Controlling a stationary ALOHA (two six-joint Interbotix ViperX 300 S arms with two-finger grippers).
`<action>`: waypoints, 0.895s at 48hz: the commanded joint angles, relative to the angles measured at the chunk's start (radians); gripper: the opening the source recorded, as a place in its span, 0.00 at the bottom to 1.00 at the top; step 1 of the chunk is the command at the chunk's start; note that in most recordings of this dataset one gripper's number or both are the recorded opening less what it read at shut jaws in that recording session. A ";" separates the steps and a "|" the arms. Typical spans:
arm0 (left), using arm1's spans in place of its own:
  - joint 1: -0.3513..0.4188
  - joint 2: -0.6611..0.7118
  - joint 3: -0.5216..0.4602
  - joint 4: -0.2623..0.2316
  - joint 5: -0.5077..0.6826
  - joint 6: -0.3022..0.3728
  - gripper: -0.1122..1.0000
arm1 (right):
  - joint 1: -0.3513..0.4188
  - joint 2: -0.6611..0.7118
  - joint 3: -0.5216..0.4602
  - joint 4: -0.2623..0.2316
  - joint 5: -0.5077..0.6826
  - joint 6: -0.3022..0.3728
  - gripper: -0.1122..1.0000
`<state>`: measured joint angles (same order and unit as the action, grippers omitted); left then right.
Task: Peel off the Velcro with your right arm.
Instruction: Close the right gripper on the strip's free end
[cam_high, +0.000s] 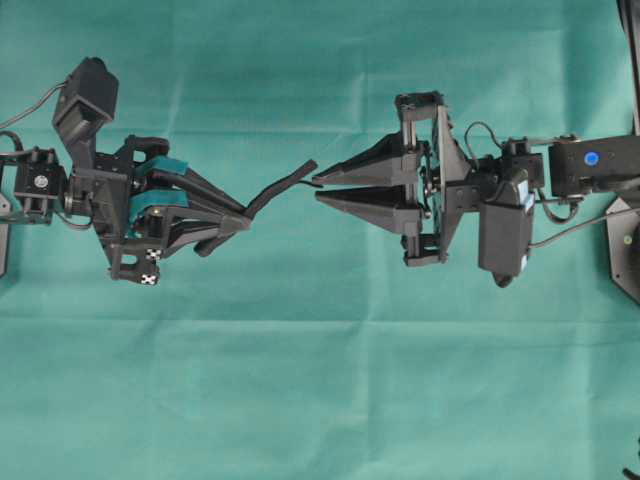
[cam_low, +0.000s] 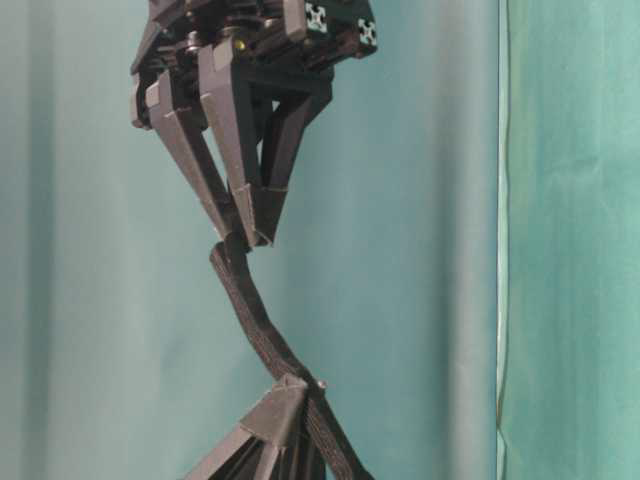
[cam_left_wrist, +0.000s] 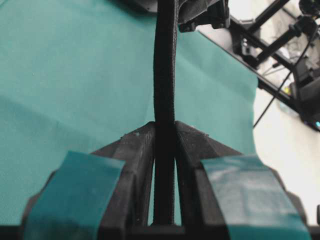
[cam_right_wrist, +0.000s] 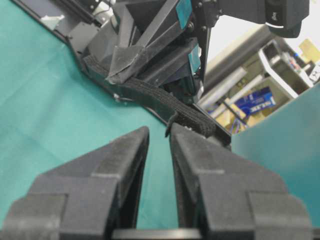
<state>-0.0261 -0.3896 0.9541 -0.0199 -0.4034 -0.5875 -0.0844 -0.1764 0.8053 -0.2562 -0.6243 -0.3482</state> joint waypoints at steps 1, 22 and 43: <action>0.003 -0.006 -0.009 -0.002 -0.009 0.002 0.19 | -0.002 -0.009 -0.023 0.002 -0.008 0.002 0.07; 0.003 -0.005 0.000 -0.002 -0.009 0.002 0.19 | -0.002 -0.014 -0.025 0.003 -0.008 0.002 0.07; 0.003 -0.006 -0.005 -0.002 -0.009 0.003 0.19 | -0.002 -0.008 -0.023 0.003 -0.005 0.002 0.07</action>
<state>-0.0261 -0.3896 0.9649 -0.0199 -0.4034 -0.5860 -0.0859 -0.1764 0.8038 -0.2562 -0.6243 -0.3497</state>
